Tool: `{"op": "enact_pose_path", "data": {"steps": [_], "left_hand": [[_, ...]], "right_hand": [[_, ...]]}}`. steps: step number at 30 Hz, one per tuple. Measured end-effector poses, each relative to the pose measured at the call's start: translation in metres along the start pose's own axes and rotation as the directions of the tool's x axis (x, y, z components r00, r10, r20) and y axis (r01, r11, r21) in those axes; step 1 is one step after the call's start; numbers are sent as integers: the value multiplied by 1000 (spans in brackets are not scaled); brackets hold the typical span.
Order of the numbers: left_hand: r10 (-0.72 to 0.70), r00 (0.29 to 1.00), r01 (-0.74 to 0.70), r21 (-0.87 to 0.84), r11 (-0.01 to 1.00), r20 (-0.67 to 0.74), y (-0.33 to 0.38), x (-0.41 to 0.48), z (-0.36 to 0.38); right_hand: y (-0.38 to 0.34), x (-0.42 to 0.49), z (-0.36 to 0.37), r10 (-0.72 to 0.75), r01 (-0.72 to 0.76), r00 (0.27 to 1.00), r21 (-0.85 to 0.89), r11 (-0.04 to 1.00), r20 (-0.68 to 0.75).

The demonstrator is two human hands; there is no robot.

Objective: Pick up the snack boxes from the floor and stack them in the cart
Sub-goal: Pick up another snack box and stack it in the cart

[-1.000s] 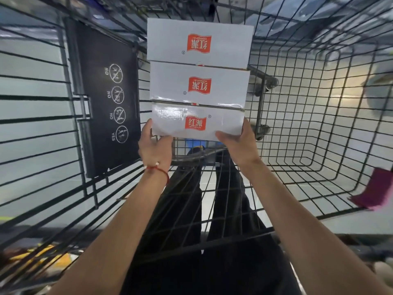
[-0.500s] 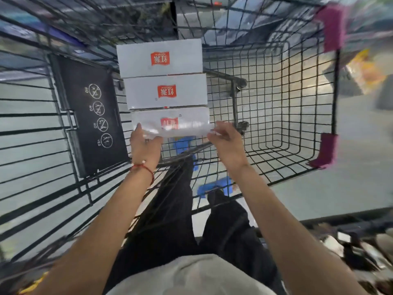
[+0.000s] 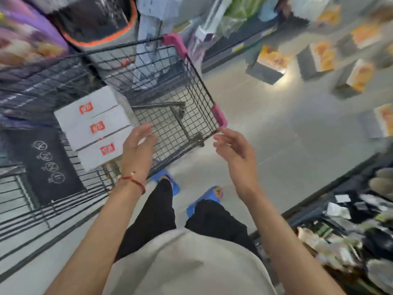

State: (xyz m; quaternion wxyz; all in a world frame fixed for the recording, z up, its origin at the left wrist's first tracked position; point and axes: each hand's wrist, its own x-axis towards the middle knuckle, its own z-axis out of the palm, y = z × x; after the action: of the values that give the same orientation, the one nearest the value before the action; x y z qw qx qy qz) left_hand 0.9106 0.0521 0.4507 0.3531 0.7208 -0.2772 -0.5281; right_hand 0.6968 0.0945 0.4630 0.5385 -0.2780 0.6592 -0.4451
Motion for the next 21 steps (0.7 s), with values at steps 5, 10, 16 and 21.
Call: {"op": "enact_pose_path", "data": {"steps": [5, 10, 16, 21], "left_hand": [[116, 976, -130, 66, 989, 187, 19, -55, 81], [158, 901, -228, 131, 965, 404, 25, -90, 161], [145, 820, -274, 157, 949, 555, 45, -106, 233], [115, 772, -290, 186, 939, 625, 72, -92, 288]], "right_hand": [[-15, -23, -85, -1, 29, 989, 183, 983, -148], [-22, -40, -148, -2, 85, 958, 277, 957, -288], [-25, -36, -201, -5, 143, 909, 302, 942, -416], [-41, -6, -228, 45, 145, 871, 344, 928, -490]]}}
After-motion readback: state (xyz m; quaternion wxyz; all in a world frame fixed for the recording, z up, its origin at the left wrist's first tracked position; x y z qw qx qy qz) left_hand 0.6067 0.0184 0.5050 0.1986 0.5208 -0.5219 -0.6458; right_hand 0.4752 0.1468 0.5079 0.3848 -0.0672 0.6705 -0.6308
